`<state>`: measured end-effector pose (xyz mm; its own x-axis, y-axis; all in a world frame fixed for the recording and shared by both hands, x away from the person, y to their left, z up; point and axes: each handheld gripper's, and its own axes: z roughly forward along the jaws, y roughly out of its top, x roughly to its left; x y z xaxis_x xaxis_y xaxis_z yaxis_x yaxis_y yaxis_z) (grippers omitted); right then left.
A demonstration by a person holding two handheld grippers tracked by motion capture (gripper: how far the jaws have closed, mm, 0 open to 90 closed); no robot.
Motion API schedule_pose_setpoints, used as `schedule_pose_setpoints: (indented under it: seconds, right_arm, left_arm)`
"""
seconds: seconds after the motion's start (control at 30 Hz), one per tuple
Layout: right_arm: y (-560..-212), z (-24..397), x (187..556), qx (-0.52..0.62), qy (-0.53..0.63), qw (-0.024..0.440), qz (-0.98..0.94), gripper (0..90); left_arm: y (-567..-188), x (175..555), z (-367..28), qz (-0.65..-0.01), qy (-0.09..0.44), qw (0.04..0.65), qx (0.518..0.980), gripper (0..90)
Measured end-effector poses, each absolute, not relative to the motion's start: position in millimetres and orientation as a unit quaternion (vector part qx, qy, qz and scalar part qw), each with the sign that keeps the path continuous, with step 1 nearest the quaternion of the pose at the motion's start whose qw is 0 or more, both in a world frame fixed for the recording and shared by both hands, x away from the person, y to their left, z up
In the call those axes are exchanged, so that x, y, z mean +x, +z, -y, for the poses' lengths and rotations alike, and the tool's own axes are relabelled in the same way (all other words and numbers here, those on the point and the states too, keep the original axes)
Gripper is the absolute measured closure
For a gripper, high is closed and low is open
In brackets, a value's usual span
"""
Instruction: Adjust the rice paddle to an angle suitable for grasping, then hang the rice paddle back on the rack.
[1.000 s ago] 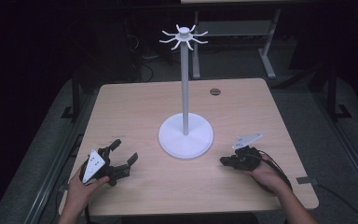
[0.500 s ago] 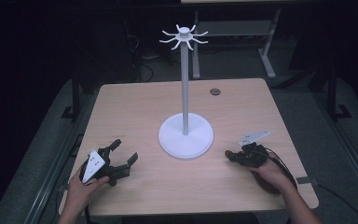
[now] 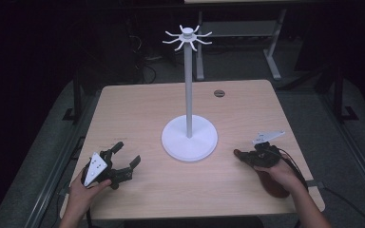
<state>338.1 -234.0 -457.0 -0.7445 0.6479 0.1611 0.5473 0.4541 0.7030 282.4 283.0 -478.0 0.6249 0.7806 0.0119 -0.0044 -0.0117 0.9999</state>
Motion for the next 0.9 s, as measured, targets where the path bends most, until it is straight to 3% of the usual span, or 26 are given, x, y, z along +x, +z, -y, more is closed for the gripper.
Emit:
schedule_pose_setpoints:
  seconds: [0.17, 0.27, 0.5, 0.7, 0.9]
  right_arm:
    - [-448, 237, 335, 0.362, 0.389, 0.067, -0.844, 76.4]
    - [-443, 240, 333, 0.375, 0.385, 0.057, -0.841, 61.3]
    - [-432, 246, 329, 0.392, 0.364, 0.052, -0.843, 50.1]
    - [-426, 252, 329, 0.425, 0.319, 0.040, -0.846, 47.6]
    - [-427, 252, 329, 0.437, 0.270, 0.034, -0.857, 51.2]
  left_arm:
    - [-478, 282, -283, -0.305, 0.308, 0.635, 0.639, 12.9]
    - [-478, 282, -283, -0.304, 0.309, 0.636, 0.639, 12.9]
    - [-478, 282, -283, -0.306, 0.307, 0.635, 0.639, 12.9]
    - [-478, 282, -282, -0.305, 0.308, 0.636, 0.639, 12.9]
    - [-478, 282, -283, -0.306, 0.306, 0.636, 0.639, 12.9]
